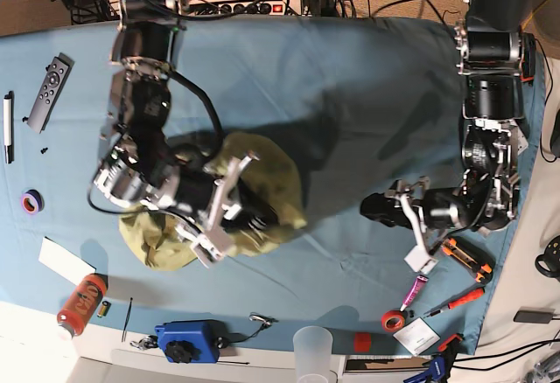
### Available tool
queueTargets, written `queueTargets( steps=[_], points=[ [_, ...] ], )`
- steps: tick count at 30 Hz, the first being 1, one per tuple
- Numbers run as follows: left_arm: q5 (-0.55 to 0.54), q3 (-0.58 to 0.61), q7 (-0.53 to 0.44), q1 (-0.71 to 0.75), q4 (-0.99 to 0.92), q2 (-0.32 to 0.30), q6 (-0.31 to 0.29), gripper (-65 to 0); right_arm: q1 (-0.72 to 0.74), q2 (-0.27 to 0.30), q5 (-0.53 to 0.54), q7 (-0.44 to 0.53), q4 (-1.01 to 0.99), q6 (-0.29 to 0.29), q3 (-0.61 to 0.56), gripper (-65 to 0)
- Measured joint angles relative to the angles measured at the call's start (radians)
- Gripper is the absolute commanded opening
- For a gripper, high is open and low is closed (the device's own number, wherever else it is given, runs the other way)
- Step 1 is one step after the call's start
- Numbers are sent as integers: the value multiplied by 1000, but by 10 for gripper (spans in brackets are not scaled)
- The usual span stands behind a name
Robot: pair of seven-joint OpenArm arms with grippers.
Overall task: Layout the t-shirt on the table in an organized manner, then fold the t-shirt properly
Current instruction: 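Stretch the shirt between both grippers and lay it flatter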
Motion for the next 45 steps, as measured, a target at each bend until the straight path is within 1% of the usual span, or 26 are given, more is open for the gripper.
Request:
queueTargets(
  steps=[3, 6, 9, 12, 13, 14, 16, 17, 18, 21, 23, 25, 26, 29, 32, 33, 34, 36, 37, 39, 40, 41, 43, 45],
  points=[
    [0, 1, 5, 0, 0, -4, 0, -371, 31, -56, -90, 26, -11, 1, -76, -650],
    [0, 1, 23, 0, 0, -4, 0, -371, 93, -98, -170, 84, -90, 5, -141, -650],
    [-1, 1, 26, 6, 1, -5, -3, -371, 169, -129, -261, 137, -213, 3, -161, -650],
    [0, 2, 24, 21, 2, -7, -3, -371, 242, -156, -292, 129, -327, 1, -161, -650],
    [0, 2, 26, 27, 2, -8, -3, -371, 263, -159, -290, 121, -348, 1, -163, -650],
    [0, 2, 24, 35, 2, -10, -3, -371, 281, -160, -289, 114, -361, 1, -166, -607],
    [1, 2, 26, 51, 2, -10, -3, -371, 306, -160, -283, 108, -367, 1, -166, -477],
    [1, 2, 27, 56, 2, -10, -3, -371, 314, -159, -281, 108, -367, 1, -166, -438],
    [3, 2, 27, 59, 2, -10, -3, -371, 318, -159, -282, 108, -367, 1, -166, -423],
    [3, 2, 26, 64, 2, -10, -3, -371, 317, -159, -219, 107, -367, 1, -166, -422],
    [3, 2, 26, 70, 2, -10, -3, -371, 317, -160, -120, 108, -367, 1, -166, -422],
    [3, 2, 27, 75, 2, -10, -3, -371, 327, -160, -90, 107, -367, 1, -166, -422],
    [3, 2, 29, 75, 2, -10, -3, -371, 336, -159, -95, 107, -367, 1, -166, -422],
    [3, -2, 53, 76, 2, -13, -3, -371, 369, -160, -162, 107, -367, 1, -139, -422],
    [1, -45, 49, 75, 2, -35, -3, -371, 390, -159, -238, 105, -367, 3, -50, -422],
    [2, -74, 46, 74, 2, -47, 7, -371, 390, -159, -253, 100, -367, 4, -10, -422],
    [3, -108, 45, 69, 2, -56, 13, -371, 390, -159, -263, 76, -367, 3, 34, -422],
    [-6, -176, 45, 56, 2, -71, 13, -371, 389, -157, -283, 9, -367, 2, 124, -422],
    [-36, -204, 49, 48, 2, -74, 14, -371, 388, -154, -291, -15, -367, 1, 165, -422],
    [-134, -231, 60, 27, 2, -73, 11, -371, 381, -130, -286, -24, -367, 1, 224, -423],
    [-156, -230, 77, 14, 2, -70, -11, -371, 377, -111, -285, -24, -367, 1, 247, -423],
    [-176, -225, 101, 5, 2, -66, -19, -371, 369, -91, -283, -21, -367, 0, 266, -423],
    [-206, -201, 100, 0, 2, -47, -29, -371, 350, -40, -287, -23, -367, -5, 293, -423],
    [-208, -165, 108, 6, 2, -12, -33, -371, 325, 20, -288, -25, -367, -8, 304, -423]
  ],
)
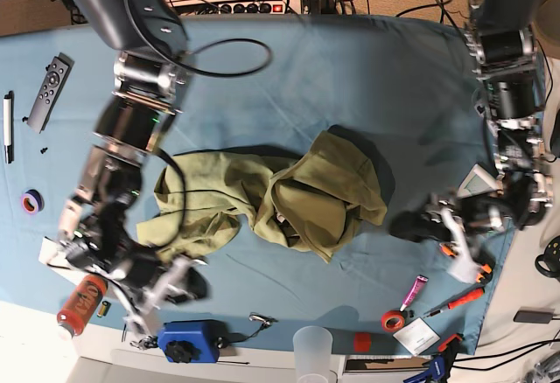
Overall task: Layout the t-shirt on the table in an organized manner, then fold the t-shirt properly
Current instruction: 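Stretch the shirt between both grippers and lay it flatter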
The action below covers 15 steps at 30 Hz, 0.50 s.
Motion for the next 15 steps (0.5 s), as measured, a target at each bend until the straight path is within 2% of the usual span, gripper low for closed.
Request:
queueTargets(
  steps=[3, 8, 11, 15],
  points=[
    [-2, 67, 8, 0, 0, 68, -1, -372, -36, 80, 3, -1, -1, 0, 0, -423],
    [-2, 113, 48, 3, 55, 160, -42, -467, -103, 193, 4, 0, -1, 0, 0, -423],
    [3, 114, 54, 8, 133, 211, -46, -470, -135, 244, 7, 1, -1, -6, -4, -423],
    [145, 122, 69, 21, 241, 255, -46, -470, -165, 296, 14, 5, -1, -16, -4, -423]
  ],
)
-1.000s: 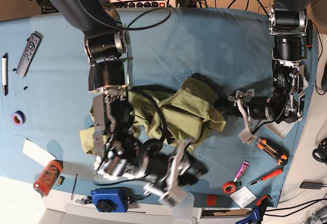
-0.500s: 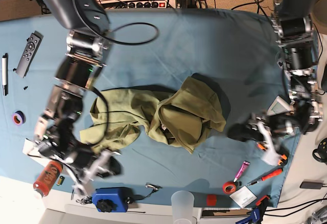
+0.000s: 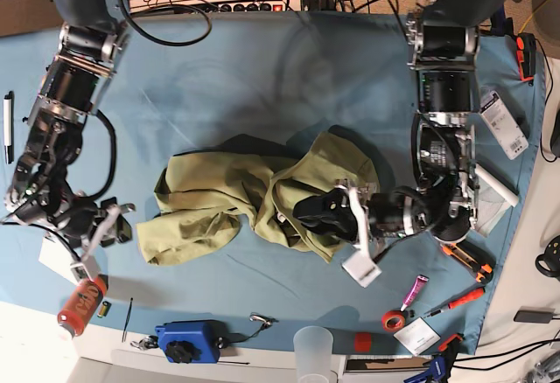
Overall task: Layout the t-shirt on the table in an organized manner, then fold the t-shirt properly
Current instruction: 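Stretch the shirt between both grippers and lay it flatter, then press the left gripper onto the shirt's bunched middle and drag it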
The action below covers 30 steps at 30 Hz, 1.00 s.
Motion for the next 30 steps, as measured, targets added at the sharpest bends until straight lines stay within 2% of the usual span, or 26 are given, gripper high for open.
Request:
queueTargets(
  steps=[2, 5, 7, 11, 12, 15, 18, 20, 21, 25, 28, 30],
  points=[
    [80, 45, 0, 26, 56, -1, 0, -470, -9, 12, 0, 0, 0, 1, 4, -423],
    [211, 177, 4, 73, 137, -1, 0, -470, -9, 10, 3, 3, 0, 0, 23, -423],
    [346, 278, -48, 100, 188, 1, 16, -470, -7, 11, 3, 5, 0, 0, 32, -423],
    [688, 458, -180, 109, 246, 2, 162, -460, -9, 11, 3, 4, 0, 0, 38, -423],
    [753, 492, -208, 108, 252, 1, 208, -445, -9, 10, 3, 3, 0, 0, 37, -423],
    [898, 586, -239, 108, 253, -3, 269, -390, -9, 11, 3, 3, 0, 1, 37, -423],
    [989, 657, -283, 114, 251, -1, 349, -368, -9, 11, 3, 3, 0, 0, 37, -423],
    [1000, 681, -279, 115, 251, -1, 414, -368, -9, 11, 2, 3, 0, 0, 37, -423],
    [1002, 687, -272, 116, 251, -2, 425, -368, -9, 11, 2, 3, 0, 1, 37, -423],
    [998, 692, -256, 118, 251, -3, 425, -368, -9, 11, 2, 3, 0, 0, 37, -423],
    [956, 693, -257, 118, 251, -3, 424, -369, -9, 11, 2, 3, 0, 0, 37, -423],
    [948, 693, -284, 124, 251, -3, 425, -372, -9, 11, 2, 3, 0, 0, 37, -423]
  ],
)
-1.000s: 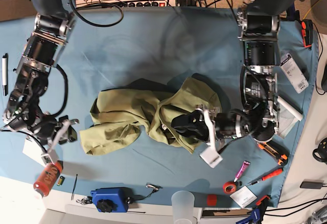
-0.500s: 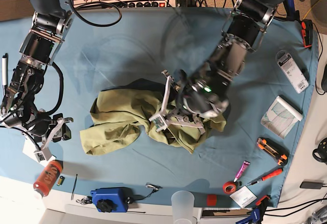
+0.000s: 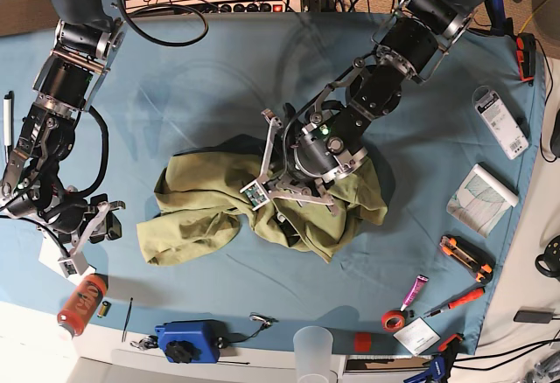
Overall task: Layout the t-shirt on the table in an organized manner, then fold the t-shirt properly
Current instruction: 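Press the left gripper onto the shirt's bunched middle and drag it, then grasp opposite shirt ends with both grippers and pull them apart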
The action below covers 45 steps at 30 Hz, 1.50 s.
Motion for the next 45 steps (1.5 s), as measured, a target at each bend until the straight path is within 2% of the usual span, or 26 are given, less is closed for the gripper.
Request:
queueTargets(
  steps=[1, 3, 7, 12, 15, 17, 19, 22, 25, 32, 33, 36, 38, 42, 45],
  points=[
    [1, 0, -21, 3, -2, 0, 0, -385, 0, 0, 0, 0, 0, 0, 0, -423],
    [5, 0, -42, 11, -11, 0, 38, -448, 0, 0, 0, 0, 0, 0, 0, -423],
    [132, -1, -40, 16, -25, -1, 131, -650, 0, 1, -2, -3, 0, 0, 0, -423],
    [309, -28, -31, 8, -24, 1, 202, -650, 0, 15, -3, -5, 0, 12, 7, -423],
    [395, -110, -29, -1, -24, 3, 208, -650, -4, 14, -2, -29, 0, 24, 13, -423],
    [406, -192, -29, -19, -24, 1, 211, -650, -23, 24, 38, -25, 0, 24, 17, -423],
    [387, -276, -29, -48, -24, -11, 214, -650, -55, 45, 89, -23, 0, 24, 18, -423],
    [263, -391, -53, -81, -24, -55, 182, -650, -116, 75, 142, -26, 0, 23, 20, -423],
    [163, -483, -85, -77, -24, -110, 159, -650, -173, 81, 192, -26, 0, 24, 19, -423],
    [100, -588, -119, -64, -91, -163, 158, -650, -290, 78, 303, -25, 0, 23, 18, -422],
    [76, -592, -116, -64, -97, -170, 156, -621, -295, 74, 315, -25, 0, 23, 18, -422],
    [11, -592, -88, -64, -98, -175, 153, -433, -300, 53, 351, -22, 0, 24, 18, -422],
    [-39, -590, -89, -64, -98, -174, 152, -363, -302, 36, 368, -14, 0, 24, 17, -422],
    [-44, -591, -62, -64, -98, -173, 153, -358, -305, -14, 364, 39, 0, 23, 17, -422],
    [-46, -590, -26, -64, -98, -172, 152, -358, -305, -61, 292, 54, 0, 23, 16, -422]
  ],
)
